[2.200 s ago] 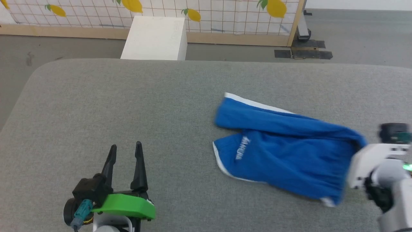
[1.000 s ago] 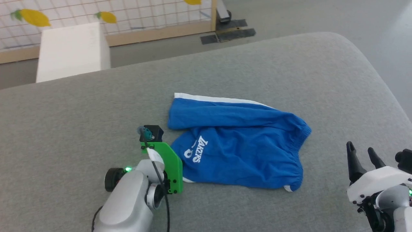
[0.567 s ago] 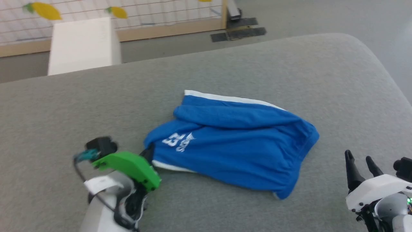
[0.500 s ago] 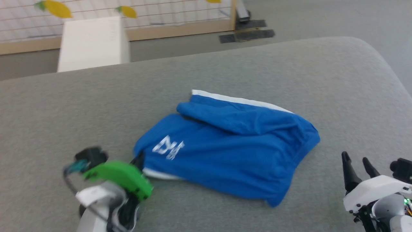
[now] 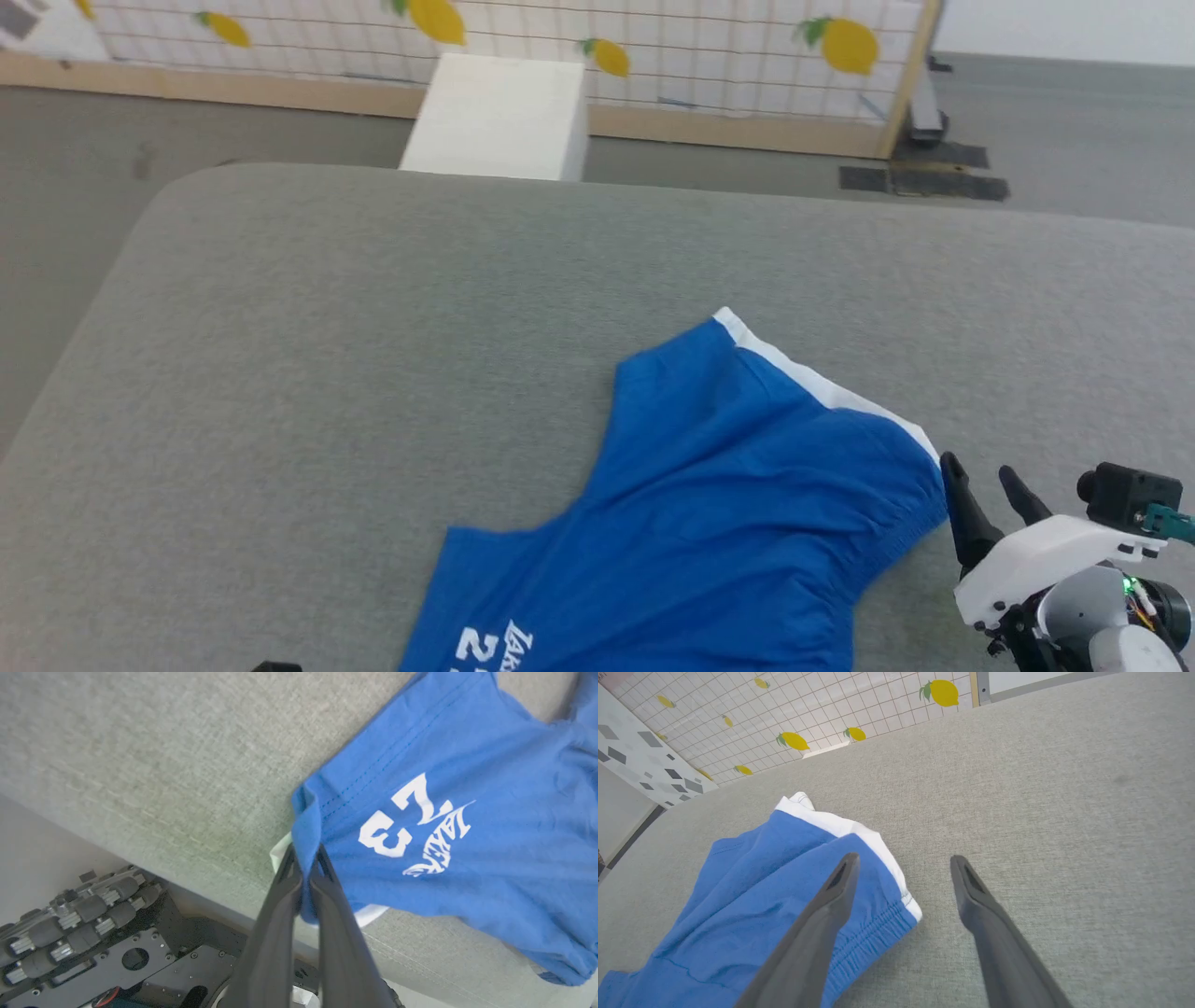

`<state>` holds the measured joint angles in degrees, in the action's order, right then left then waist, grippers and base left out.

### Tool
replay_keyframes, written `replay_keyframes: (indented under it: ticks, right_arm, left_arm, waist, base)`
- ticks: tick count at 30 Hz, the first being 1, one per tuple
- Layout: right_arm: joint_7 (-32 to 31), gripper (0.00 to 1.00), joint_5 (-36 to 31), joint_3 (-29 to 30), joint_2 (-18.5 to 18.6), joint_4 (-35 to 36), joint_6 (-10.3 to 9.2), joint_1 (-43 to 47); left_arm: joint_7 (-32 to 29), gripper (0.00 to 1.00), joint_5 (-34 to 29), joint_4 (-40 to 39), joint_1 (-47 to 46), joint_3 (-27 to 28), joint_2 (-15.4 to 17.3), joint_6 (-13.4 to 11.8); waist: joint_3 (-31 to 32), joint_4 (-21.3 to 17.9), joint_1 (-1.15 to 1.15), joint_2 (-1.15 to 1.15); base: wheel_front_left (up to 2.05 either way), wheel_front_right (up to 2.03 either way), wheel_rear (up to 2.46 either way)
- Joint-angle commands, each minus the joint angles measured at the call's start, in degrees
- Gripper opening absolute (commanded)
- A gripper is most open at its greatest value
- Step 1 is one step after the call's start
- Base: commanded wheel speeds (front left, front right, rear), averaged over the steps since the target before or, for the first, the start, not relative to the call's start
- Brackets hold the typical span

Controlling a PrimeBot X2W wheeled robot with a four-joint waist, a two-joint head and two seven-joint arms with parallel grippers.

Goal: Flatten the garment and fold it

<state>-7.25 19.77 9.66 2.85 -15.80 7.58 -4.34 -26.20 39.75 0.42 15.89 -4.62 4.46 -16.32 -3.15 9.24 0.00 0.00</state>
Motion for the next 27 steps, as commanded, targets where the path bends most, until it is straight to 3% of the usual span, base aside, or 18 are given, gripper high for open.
replay_keyframes:
  ticks: [1, 3, 4, 8, 11, 14, 20, 27]
  right_arm:
    - [0.2, 1.0, 0.4, -0.2, 0.0, -0.2, -0.09, -0.1]
    - [0.2, 1.0, 0.4, -0.4, 0.0, -0.4, -0.09, 0.0]
    - [0.2, 1.0, 0.3, -0.4, 0.0, -0.4, -0.09, 0.1]
    - [-0.9, 1.0, -1.1, -0.3, 0.0, 0.8, -0.09, 0.3]
    - [-2.7, 1.0, -1.8, 0.3, 0.0, 2.2, -0.09, 0.6]
    - [-8.0, 1.0, -3.2, 1.3, 0.0, 2.9, -0.09, 1.5]
    - [-16.5, 1.0, -6.8, 0.1, 0.0, 6.5, -0.09, 1.6]
    - [-21.9, 1.0, -9.1, -2.5, 0.0, 5.3, -0.09, -4.0]
  left_arm:
    - [0.4, 0.0, 0.9, -0.5, 0.8, 0.3, -0.3, -0.5]
    - [2.2, 1.0, 1.2, -1.9, 0.0, 0.8, -0.4, -0.1]
    - [3.6, 1.0, 1.2, -2.6, -0.7, 1.3, -0.5, 0.2]
    - [16.5, 1.0, -3.3, -7.0, -7.1, 1.6, 2.1, 7.9]
    - [27.1, 1.0, -9.9, -8.1, -10.4, 0.8, 3.7, 10.5]
    - [36.6, 1.0, -16.8, -6.7, -12.6, -0.5, 5.2, 11.5]
    - [40.8, 1.0, -22.7, -4.9, -14.2, -2.9, 4.2, 12.0]
    - [41.2, 1.0, -24.0, -4.1, -15.3, -2.9, 2.6, 12.5]
  waist:
    - [1.0, 2.8, 0.0, 0.0]
    - [1.1, 2.7, 0.0, 0.0]
    - [1.2, 2.6, 0.0, 0.0]
    - [1.5, 0.7, 0.0, 0.0]
    - [1.4, -0.8, 0.0, 0.0]
    - [1.0, -2.4, 0.0, 0.0]
    - [-0.8, -4.0, 0.0, 0.0]
    - [-4.0, -3.3, 0.0, 0.0]
  base:
    - [0.0, 0.0, 0.0]
    - [0.0, 0.0, 0.0]
    - [0.0, 0.0, 0.0]
    - [0.0, 0.0, 0.0]
    - [0.0, 0.0, 0.0]
    - [0.0, 0.0, 0.0]
    - [0.0, 0.0, 0.0]
    - [0.0, 0.0, 0.0]
